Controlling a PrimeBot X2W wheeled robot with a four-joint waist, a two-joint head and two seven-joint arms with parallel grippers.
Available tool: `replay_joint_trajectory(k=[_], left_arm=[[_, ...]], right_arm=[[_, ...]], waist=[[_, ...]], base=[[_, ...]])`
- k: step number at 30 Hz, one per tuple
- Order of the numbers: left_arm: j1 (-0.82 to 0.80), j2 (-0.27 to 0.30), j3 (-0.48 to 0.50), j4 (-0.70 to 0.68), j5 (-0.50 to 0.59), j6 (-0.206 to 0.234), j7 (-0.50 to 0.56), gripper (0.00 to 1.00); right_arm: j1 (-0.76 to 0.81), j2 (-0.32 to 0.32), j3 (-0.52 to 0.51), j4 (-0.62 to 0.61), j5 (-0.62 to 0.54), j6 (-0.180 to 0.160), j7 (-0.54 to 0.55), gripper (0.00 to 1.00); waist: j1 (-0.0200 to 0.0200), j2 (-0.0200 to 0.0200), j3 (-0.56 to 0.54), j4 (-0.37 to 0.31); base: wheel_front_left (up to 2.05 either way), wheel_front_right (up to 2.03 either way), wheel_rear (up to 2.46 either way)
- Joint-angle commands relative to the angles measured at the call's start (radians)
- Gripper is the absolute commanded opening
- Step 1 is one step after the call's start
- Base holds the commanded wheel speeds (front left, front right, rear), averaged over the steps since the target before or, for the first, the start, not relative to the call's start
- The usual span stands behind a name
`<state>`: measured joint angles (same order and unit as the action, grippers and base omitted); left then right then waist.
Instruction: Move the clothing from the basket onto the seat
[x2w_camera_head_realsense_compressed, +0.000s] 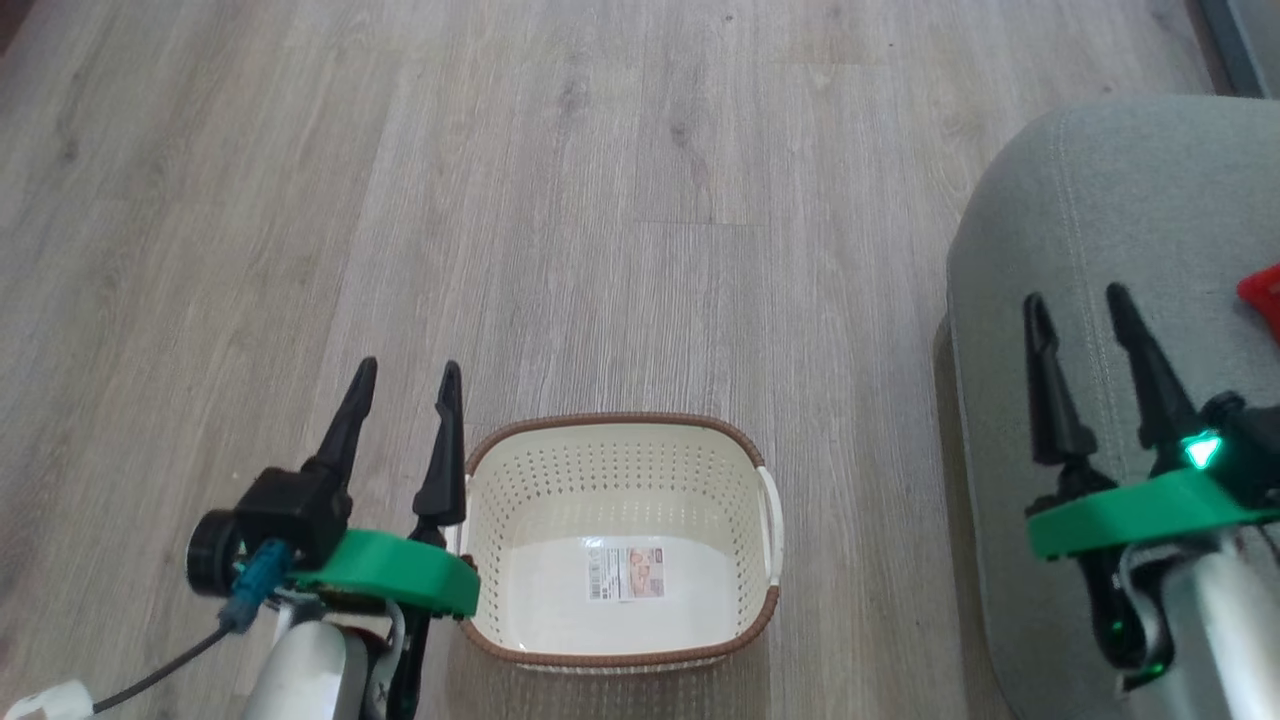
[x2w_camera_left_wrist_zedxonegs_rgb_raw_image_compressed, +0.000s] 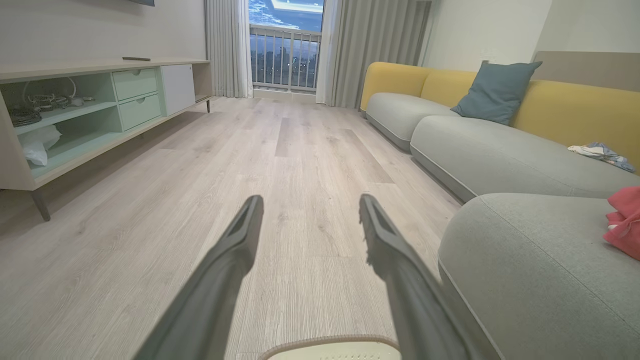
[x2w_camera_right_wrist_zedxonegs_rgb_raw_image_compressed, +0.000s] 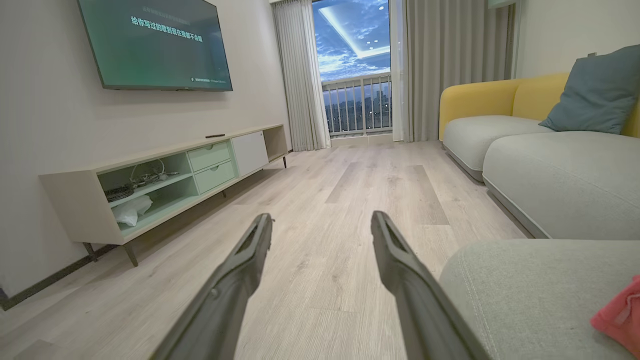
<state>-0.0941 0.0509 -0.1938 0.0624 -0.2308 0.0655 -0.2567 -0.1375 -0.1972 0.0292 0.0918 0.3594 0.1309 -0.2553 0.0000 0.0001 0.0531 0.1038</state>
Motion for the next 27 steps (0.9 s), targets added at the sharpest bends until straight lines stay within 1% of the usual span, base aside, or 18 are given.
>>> replay_joint_trajectory(k=[1,5,7,11,14,21,27], left_arm=[[-0.024,-0.001,0.031,-0.021,-0.002,0.007,-0.005,1.0],[-0.013,-0.001,0.015,0.007,0.009,0.012,-0.005,1.0],[-0.01,-0.001,-0.003,0.019,0.024,0.002,-0.005,1.0],[-0.002,-0.001,-0.013,0.043,0.001,-0.009,-0.005,1.0],[-0.005,-0.001,-0.028,0.061,0.008,-0.018,-0.005,1.0],[-0.008,-0.001,-0.031,0.063,0.009,0.003,-0.005,1.0],[-0.006,-0.001,-0.029,0.057,0.004,0.0,-0.005,1.0]], right_arm=[[-0.001,0.008,0.013,-0.036,-0.016,0.0,-0.006,1.0],[0.021,0.041,0.002,-0.04,-0.045,0.0,-0.006,1.0],[0.031,0.054,-0.004,-0.04,-0.054,0.0,-0.006,1.0],[0.05,0.066,-0.006,-0.035,-0.079,0.0,-0.006,1.0],[0.065,0.067,-0.012,-0.029,-0.088,0.0,-0.006,1.0],[0.07,0.069,-0.023,-0.028,-0.089,0.0,-0.006,1.0],[0.064,0.07,-0.018,-0.029,-0.094,0.0,-0.006,1.0]], waist=[[0.0,-0.0001,-0.001,0.001],[0.0,-0.0001,-0.001,0.0],[0.0,-0.0001,-0.001,-0.001],[0.0,-0.0001,-0.001,-0.004],[0.0,-0.0001,-0.002,-0.004],[0.0,-0.0001,-0.001,-0.009],[0.0,-0.0001,-0.002,-0.012]], base=[[0.0,0.0,0.0],[0.0,0.0,0.0],[0.0,0.0,0.0],[0.0,0.0,0.0],[0.0,0.0,0.0],[0.0,0.0,0.0],[0.0,0.0,0.0]])
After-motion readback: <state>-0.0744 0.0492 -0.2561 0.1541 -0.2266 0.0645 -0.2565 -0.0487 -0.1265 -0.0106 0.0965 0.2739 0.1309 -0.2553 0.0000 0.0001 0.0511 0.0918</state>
